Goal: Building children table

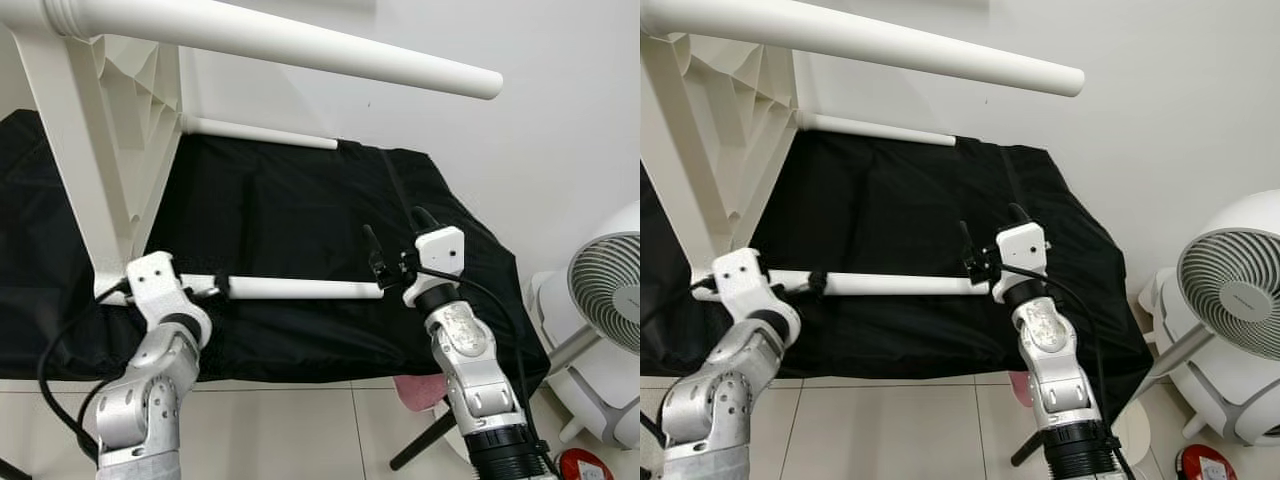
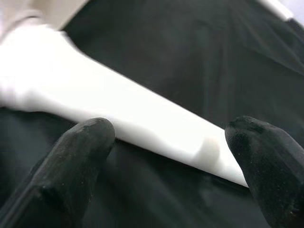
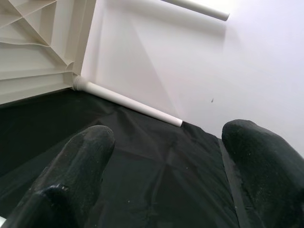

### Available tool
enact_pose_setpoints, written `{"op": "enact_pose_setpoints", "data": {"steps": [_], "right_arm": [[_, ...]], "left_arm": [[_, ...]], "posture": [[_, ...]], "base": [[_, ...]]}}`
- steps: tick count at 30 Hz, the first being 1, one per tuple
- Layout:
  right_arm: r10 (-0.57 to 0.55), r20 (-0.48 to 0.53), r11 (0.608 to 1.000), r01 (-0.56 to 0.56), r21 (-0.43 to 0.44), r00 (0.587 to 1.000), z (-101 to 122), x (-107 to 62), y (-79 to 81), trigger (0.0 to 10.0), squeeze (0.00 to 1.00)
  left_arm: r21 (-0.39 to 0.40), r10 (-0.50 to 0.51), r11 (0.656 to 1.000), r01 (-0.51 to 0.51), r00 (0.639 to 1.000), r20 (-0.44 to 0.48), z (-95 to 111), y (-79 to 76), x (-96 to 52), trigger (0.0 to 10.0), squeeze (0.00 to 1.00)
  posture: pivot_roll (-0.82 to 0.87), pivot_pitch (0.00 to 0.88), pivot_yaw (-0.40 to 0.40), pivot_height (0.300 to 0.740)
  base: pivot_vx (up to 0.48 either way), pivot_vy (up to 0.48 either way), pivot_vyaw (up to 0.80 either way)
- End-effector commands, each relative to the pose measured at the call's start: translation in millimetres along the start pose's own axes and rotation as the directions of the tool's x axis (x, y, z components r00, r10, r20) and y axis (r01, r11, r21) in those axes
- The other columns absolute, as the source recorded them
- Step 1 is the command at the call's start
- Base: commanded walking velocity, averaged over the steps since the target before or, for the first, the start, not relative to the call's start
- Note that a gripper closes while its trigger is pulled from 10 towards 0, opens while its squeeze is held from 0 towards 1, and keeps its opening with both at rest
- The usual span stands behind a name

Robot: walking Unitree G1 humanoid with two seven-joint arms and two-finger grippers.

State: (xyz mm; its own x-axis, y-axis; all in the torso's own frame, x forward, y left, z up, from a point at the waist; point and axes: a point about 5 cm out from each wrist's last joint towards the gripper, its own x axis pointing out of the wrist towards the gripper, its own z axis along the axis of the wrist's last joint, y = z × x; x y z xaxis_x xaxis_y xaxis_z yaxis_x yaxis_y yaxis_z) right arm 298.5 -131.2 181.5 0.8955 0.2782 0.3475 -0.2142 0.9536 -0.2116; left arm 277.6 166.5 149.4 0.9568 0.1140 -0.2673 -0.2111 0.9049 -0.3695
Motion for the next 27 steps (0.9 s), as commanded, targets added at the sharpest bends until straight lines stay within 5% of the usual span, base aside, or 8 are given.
{"op": "enact_pose_setpoints", "data": {"steps": [1,8,14,27], "right_arm": [[-0.014,-0.009,1.0,0.014,-0.009,1.0,0,-1.9,-3.5,10.0,0.0],[0.0,-0.003,1.0,0.0,-0.03,1.0,1,-1.9,-2.8,10.0,0.0],[0.019,0.112,0.985,0.001,-0.173,0.994,23,5.7,1.1,10.0,0.0],[0.01,0.183,0.976,0.03,-0.214,0.983,40,8.1,0.5,10.0,0.0]], "left_arm": [[-0.064,-0.018,0.998,0.015,0.999,-0.032,-7,-12.1,-4.1,10.0,0.0],[-0.061,-0.055,0.997,0.05,0.995,-0.084,-12,-21.4,-11.6,10.0,0.0],[-0.066,-0.053,0.997,0.046,0.992,-0.114,-15,-25.6,-12.7,10.0,0.0],[-0.121,0.026,0.992,-0.041,0.992,-0.126,-15,-18.8,-3.9,10.0,0.0]], "posture": [[0.05,0.0,-0.105,0.74],[0.06,0.0,-0.106,0.74],[0.06,0.0,-0.108,0.74],[0.06,0.0,-0.11,0.74]], "base": [[0.0,0.0,0.0],[0.0,0.0,0.0],[0.0,0.0,0.0],[0.0,0.0,0.0]]}}
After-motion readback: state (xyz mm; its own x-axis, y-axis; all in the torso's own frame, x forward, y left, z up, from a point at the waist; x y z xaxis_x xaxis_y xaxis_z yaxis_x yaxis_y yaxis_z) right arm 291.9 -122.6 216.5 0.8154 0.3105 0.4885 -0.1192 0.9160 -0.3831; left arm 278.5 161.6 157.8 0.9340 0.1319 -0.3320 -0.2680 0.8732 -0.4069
